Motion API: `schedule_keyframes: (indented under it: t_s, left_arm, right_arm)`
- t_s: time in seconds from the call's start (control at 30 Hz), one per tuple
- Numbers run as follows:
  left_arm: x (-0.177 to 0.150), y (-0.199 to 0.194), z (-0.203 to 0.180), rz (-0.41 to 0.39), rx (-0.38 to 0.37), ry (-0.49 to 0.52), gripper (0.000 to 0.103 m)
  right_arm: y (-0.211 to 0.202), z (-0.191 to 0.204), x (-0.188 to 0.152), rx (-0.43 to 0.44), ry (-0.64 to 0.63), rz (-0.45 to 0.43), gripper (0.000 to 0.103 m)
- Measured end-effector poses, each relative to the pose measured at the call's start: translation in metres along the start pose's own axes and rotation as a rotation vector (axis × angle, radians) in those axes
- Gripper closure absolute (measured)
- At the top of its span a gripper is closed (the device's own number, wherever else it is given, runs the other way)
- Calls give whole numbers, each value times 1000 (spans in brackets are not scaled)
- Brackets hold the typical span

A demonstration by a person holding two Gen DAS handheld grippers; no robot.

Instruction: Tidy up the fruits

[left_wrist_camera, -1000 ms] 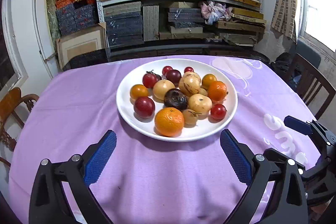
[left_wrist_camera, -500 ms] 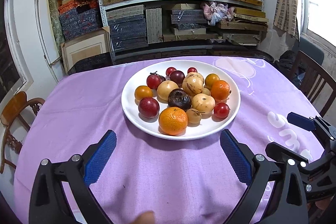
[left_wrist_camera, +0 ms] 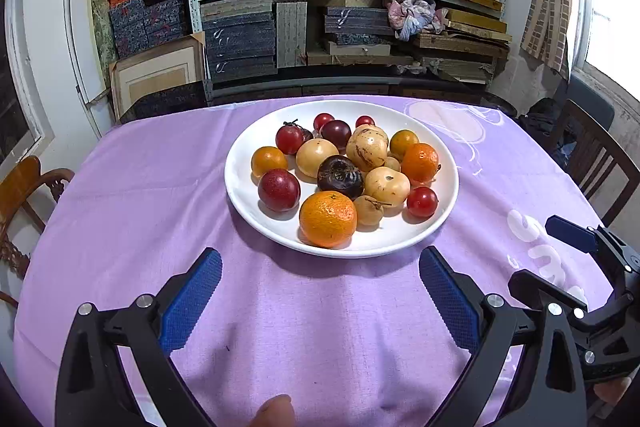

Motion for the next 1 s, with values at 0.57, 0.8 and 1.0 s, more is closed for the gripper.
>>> schedule_keyframes:
  t_s: [0.57, 0.8, 1.0]
  left_arm:
    - [-2, -1, 1, -1, 8, 0, 3]
    - [-2, -1, -2, -4, 9, 15, 3]
    - [-1, -2, -1, -5, 5, 16, 3]
  right_arm:
    - [1, 0, 0, -1, -2, 2, 4]
    - [1, 1, 0, -2, -2, 2, 4]
    - [2, 1, -1, -2, -3, 1, 4]
Point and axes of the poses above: each gripper's, at about its wrist camera, not at the fingertips, and y roughly the way its jaws point, z to its left, x to its top, the point moved 3 cm from there along y, roughly the way its jaws point, and after that the axes turned 9 degrees about z, right-handed, at the moved point
